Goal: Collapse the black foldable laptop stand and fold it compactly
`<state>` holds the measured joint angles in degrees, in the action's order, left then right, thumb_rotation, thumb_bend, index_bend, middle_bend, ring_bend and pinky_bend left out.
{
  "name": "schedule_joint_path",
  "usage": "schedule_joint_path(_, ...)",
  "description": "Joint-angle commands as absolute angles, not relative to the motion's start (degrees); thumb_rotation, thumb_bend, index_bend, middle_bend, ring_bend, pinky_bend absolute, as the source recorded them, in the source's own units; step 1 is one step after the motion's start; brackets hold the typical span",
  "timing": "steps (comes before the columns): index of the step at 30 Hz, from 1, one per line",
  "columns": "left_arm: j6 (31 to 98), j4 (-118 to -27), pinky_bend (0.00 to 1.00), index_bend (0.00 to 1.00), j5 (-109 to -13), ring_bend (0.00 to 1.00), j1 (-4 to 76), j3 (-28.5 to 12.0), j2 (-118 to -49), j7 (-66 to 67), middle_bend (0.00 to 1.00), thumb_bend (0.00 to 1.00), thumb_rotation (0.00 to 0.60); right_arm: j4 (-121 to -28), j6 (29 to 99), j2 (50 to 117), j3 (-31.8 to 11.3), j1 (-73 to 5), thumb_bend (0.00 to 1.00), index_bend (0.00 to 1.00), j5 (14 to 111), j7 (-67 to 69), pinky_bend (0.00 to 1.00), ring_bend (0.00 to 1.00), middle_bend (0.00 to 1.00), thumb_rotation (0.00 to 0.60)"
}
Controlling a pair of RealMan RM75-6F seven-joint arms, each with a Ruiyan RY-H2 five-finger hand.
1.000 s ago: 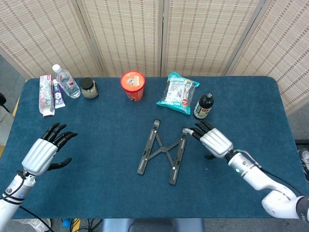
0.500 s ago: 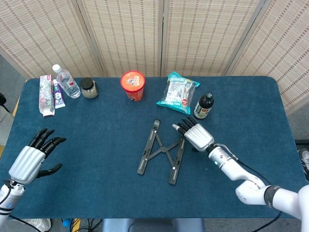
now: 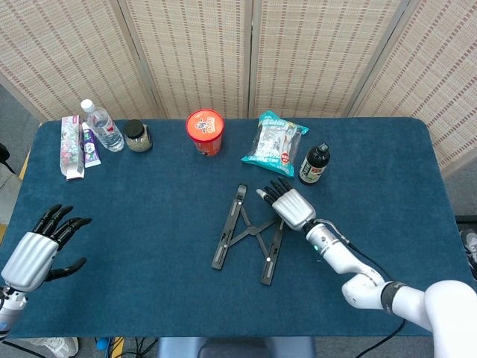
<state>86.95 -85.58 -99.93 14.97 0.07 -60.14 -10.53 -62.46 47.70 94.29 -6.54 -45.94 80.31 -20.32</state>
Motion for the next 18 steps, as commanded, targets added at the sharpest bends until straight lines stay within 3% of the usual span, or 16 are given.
schedule_joint_path(1,87.11,-85.4,0.03,0.17,-99.93,0.08,14.91,0.13,-60.08,-10.71,0.25,0.18,0.6,-60.47,47.75,96.2,-7.0,-46.73,0.02,0.0,79.88,-20.89,0.03,0.0,0.13,0.6)
schedule_joint_path(18,87.17,-84.33,0.03,0.17,-99.1,0.08,14.64,0.31,-59.79,-11.67,0.26,0.18,0.6,-45.04,47.55,109.46,-11.92,-53.52,0.02,0.0,77.62,-21.85,0.02,0.0,0.13,0.6)
